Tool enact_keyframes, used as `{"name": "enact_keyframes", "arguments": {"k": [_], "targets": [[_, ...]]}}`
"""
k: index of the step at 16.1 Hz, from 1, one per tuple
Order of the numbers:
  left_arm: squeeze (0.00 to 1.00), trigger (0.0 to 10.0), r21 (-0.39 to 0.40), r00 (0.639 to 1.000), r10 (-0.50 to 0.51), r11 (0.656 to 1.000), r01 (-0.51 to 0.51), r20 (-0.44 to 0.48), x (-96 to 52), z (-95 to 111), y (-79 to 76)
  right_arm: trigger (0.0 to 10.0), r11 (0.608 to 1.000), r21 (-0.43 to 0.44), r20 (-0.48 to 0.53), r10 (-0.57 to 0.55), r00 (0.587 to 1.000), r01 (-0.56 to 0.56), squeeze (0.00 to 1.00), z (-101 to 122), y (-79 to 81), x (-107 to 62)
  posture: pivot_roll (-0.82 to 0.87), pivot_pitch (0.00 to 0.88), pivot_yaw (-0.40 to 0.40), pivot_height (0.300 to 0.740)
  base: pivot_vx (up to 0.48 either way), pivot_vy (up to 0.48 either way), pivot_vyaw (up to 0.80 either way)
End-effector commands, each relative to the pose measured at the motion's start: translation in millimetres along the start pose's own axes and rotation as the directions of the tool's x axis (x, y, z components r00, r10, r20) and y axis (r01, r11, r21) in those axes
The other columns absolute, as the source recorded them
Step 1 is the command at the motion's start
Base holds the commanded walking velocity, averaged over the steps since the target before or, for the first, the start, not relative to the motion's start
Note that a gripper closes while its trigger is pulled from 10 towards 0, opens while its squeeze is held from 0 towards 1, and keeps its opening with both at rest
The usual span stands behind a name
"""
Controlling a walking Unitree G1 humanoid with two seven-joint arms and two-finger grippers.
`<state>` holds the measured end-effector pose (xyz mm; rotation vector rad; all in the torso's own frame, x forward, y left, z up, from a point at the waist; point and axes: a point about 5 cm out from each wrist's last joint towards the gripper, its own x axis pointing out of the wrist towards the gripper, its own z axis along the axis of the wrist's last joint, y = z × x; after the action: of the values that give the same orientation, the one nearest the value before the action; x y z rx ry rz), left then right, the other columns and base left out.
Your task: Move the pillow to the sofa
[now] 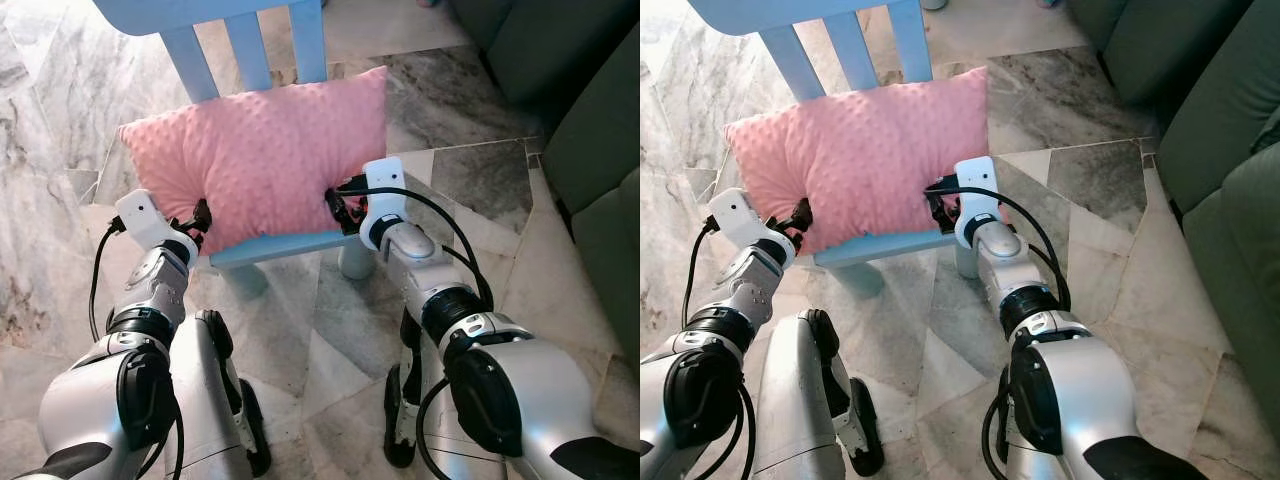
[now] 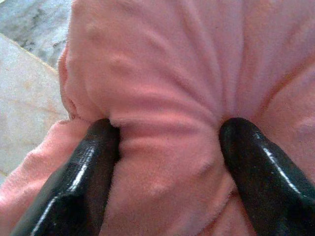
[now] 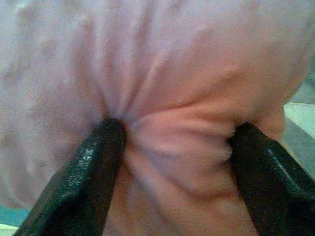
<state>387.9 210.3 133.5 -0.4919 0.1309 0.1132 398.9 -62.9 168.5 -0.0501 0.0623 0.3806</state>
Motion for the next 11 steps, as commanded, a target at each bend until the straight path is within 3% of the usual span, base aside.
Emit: {"name": "enact_keyframes", "arguments": {"k": [1,6,11], "targets": [[0.0,0.0,0.002,0.996,0.013,1.0,-0.012,-0.088,-6.3,-24.3,8.3,0.0,0.998,0.029,-0.061,0.06,0.996,-0.059,0.0,-19.5,16.9,-2.6,-0.06,0.531,0.08,0.481,0.0,0.0,0.0],[0.0,0.0,0.009,0.997,0.014,1.0,-0.013,-0.073,-6.7,-22.4,10.7,0.0,0.997,0.032,-0.071,0.074,0.995,-0.072,0.0,-25.9,17.8,-4.9,-0.06,0.531,0.082,0.481,0.0,0.0,0.0],[0.0,0.0,0.068,0.998,0.025,0.997,-0.021,-0.055,-7.0,-21.4,11.1,0.0,0.997,0.03,-0.08,0.076,0.994,-0.074,0.0,-29.9,19.0,-6.2,-0.06,0.533,0.084,0.481,0.0,0.0,0.0]]}}
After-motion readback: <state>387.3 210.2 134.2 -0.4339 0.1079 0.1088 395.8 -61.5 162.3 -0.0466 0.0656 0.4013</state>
